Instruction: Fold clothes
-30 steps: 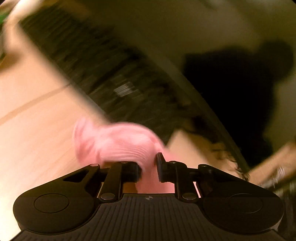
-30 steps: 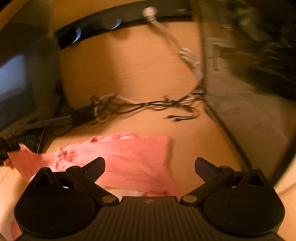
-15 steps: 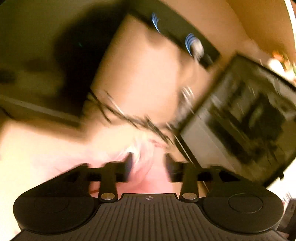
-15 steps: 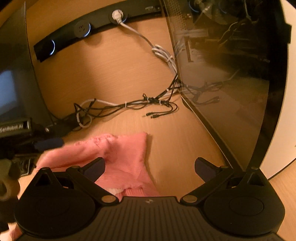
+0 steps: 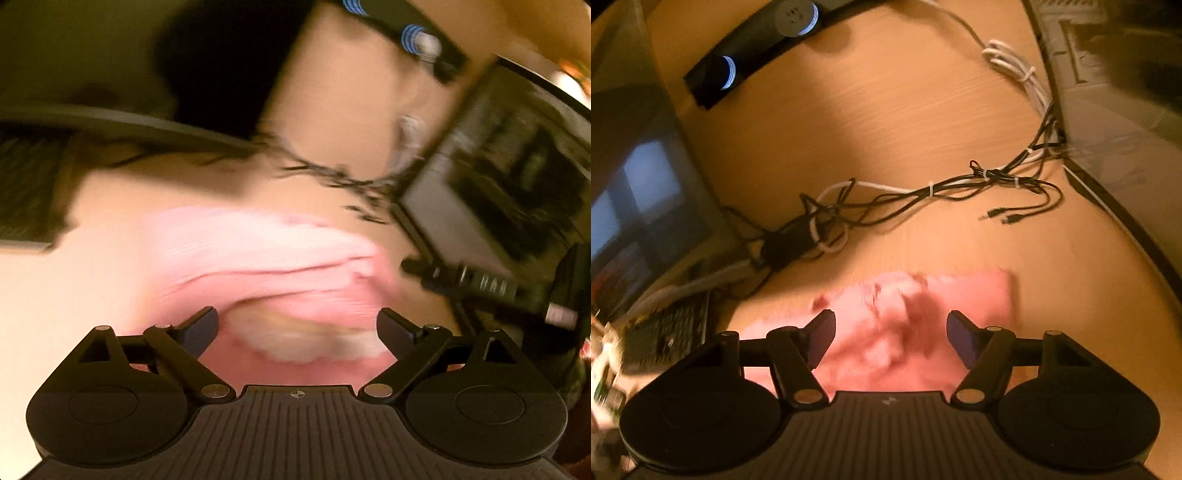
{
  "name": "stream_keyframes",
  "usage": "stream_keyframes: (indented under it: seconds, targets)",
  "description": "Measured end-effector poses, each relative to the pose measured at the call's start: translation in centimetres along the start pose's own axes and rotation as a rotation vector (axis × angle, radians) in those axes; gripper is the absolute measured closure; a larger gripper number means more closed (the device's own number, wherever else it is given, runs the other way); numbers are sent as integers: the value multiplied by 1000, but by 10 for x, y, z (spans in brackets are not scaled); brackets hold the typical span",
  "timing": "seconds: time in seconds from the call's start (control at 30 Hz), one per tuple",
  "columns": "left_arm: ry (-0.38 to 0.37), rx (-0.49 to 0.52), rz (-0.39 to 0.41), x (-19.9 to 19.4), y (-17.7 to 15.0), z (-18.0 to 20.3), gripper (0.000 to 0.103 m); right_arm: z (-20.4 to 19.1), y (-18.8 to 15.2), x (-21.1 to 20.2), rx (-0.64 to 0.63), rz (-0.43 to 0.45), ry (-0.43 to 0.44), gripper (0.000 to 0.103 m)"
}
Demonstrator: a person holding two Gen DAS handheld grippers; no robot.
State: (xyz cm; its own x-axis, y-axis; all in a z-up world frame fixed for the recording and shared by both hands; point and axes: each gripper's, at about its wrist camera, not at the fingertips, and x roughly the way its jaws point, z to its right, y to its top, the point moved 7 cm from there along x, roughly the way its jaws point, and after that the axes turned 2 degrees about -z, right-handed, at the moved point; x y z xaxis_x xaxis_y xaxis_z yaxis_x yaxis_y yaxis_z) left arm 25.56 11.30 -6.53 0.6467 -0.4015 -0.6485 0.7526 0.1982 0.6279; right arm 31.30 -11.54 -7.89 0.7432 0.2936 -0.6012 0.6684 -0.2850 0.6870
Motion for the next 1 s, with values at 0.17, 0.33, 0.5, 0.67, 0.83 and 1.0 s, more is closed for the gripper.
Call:
stream_keyframes:
  seconds: [0.17, 0.33, 0.5, 0.67, 0.83, 1.0]
  targets:
    - [59, -89, 9, -17, -7, -25, 5, -9, -4, 50, -25, -102, 5, 75]
    - [76, -83, -2, -19, -9, -28, 4, -33, 13, 20, -181, -4, 26, 85]
    - [65, -37, -1, -11, 0, -23, 3, -14, 31, -9, -232, 61, -51, 85]
    - [47, 1, -18, 7, 10, -14, 2, 32, -2, 8, -207, -56, -181, 66]
    - [-28, 114, -33, 19, 25, 16, 2, 30, -3, -13, -241, 24, -207, 51]
    - [-158, 172, -61, 49, 40, 40, 0, 4, 9, -15, -252, 73, -89, 45]
